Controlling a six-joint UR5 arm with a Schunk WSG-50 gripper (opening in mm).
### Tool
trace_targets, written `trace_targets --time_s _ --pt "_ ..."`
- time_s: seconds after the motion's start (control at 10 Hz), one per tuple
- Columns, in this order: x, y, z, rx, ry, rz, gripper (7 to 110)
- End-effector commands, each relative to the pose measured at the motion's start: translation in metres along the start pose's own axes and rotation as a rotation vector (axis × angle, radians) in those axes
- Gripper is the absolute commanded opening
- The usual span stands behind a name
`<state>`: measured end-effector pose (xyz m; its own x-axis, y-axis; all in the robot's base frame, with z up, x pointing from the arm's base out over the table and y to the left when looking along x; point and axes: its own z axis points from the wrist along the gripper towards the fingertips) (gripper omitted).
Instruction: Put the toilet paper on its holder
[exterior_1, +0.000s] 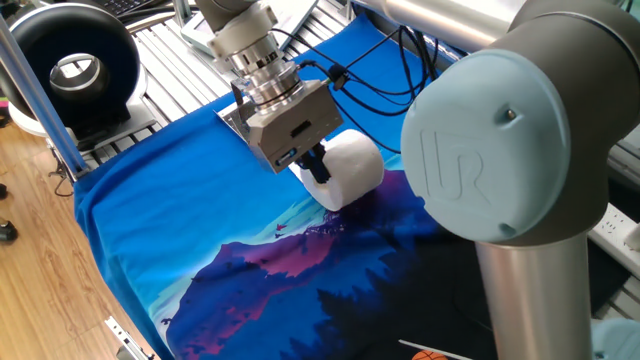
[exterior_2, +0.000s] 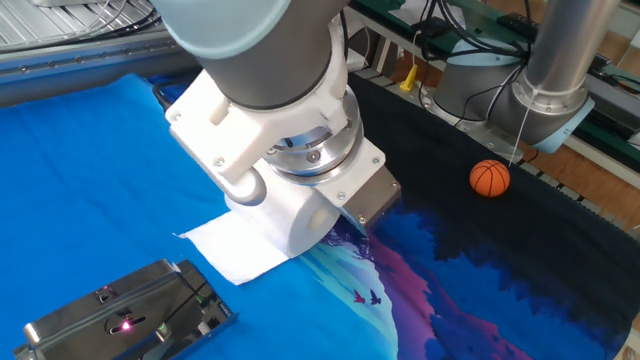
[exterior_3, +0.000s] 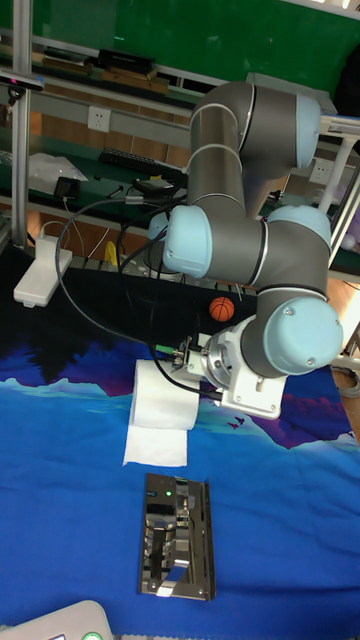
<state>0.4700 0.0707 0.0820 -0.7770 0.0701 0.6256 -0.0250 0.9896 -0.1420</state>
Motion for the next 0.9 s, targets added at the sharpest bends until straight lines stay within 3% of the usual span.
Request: trace_targets --time_s 0.0,0.3,0.5,0.6,0.8 --pt "0.001 0.0 -0.001 -0.005 0.004 0.005 7" --pt "-0.002 0.005 -0.001 -0.03 -0.007 0.003 7" --pt "0.004 0.038 -0.019 -0.187 -0.023 -0.059 7" --pt "0.012 0.04 -0.031 -0.23 -0.024 -0.081 7" --pt "0.029 0.02 -0.056 -0.271 -0.063 -0.118 7"
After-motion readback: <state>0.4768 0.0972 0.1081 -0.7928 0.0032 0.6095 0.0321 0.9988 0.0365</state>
